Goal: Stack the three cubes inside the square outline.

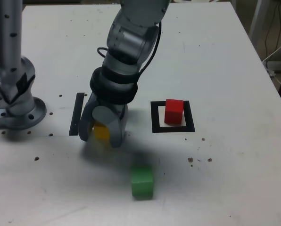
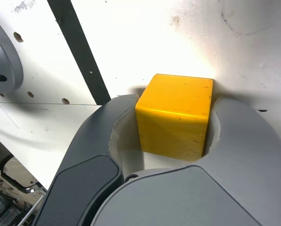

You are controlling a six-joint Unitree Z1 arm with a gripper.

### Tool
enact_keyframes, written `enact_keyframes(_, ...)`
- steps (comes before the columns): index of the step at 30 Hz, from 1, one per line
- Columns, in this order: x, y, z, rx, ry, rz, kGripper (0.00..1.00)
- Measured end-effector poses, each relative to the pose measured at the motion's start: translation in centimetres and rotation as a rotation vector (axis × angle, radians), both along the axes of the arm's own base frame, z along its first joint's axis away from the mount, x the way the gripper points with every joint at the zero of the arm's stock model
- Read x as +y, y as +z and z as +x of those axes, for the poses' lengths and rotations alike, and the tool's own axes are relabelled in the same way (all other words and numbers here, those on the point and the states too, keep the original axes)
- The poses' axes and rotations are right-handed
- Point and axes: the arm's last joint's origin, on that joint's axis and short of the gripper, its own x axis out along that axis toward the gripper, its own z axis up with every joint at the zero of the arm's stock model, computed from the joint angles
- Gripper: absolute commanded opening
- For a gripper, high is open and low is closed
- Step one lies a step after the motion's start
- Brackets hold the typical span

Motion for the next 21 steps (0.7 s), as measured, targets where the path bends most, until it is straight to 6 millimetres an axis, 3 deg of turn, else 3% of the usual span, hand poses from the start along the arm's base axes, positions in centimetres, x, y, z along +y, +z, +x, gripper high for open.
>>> enact_keyframes(8, -0.1, 1.1, 0.6, 0.007, 0.002, 0.021, 0.27)
enact_keyframes(21, 0.3, 7.2, 5.6, -0.043, 0.014, 0.098, 0.27)
